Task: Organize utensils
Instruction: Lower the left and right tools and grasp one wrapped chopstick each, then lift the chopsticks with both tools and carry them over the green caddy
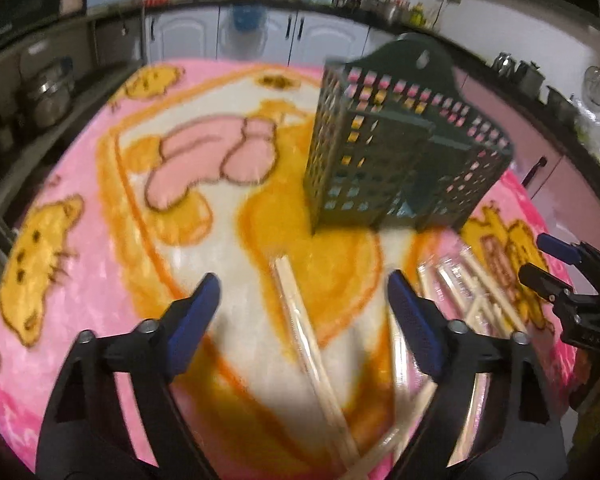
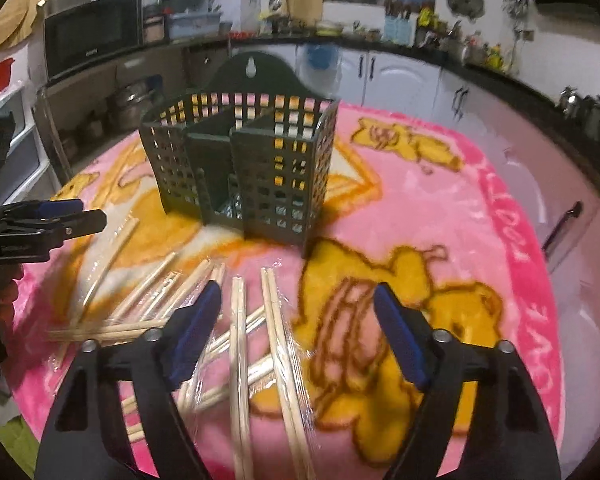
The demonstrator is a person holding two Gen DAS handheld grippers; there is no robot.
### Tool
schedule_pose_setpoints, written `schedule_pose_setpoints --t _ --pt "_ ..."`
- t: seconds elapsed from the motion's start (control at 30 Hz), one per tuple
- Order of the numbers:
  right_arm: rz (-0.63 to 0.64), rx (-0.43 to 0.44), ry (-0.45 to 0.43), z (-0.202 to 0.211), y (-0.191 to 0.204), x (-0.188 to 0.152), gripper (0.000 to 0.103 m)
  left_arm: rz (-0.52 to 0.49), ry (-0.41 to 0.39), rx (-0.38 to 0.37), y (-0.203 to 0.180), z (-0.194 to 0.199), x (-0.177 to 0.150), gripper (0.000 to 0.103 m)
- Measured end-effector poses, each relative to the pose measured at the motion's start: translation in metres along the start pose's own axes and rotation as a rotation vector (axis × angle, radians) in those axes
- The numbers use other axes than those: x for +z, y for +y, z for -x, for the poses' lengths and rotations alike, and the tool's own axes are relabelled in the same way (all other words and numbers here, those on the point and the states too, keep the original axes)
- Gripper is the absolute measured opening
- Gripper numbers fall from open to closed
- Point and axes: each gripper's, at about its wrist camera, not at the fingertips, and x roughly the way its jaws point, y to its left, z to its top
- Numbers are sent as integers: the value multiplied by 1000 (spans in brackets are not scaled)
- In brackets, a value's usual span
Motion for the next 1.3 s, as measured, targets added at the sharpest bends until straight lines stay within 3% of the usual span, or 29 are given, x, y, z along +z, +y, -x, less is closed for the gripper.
schedule_pose_setpoints --t 0.27,0.43,0.53,0.6,0.67,0.83,1.1,1.3 --pt "1 83 118 -47 -4 11 43 86 124 -95 15 -37 2 50" --pt "-15 127 170 -64 -7 15 38 86 140 -94 14 -46 10 46" --pt "-16 135 189 -73 -7 16 33 73 149 -75 12 -52 15 35" --pt "-12 133 189 -77 -6 17 27 57 147 -51 11 -56 18 26" --pt "-22 136 186 -77 -8 18 11 43 144 -23 10 -58 20 18" --pt "-37 134 127 -60 -11 22 11 34 122 -13 12 -59 24 5" --pt "-66 121 -9 -13 -25 28 11 16 44 -47 0 -33 41 4" --pt "-66 108 -107 21 -31 35 11 -27 -78 -75 -22 11 56 3"
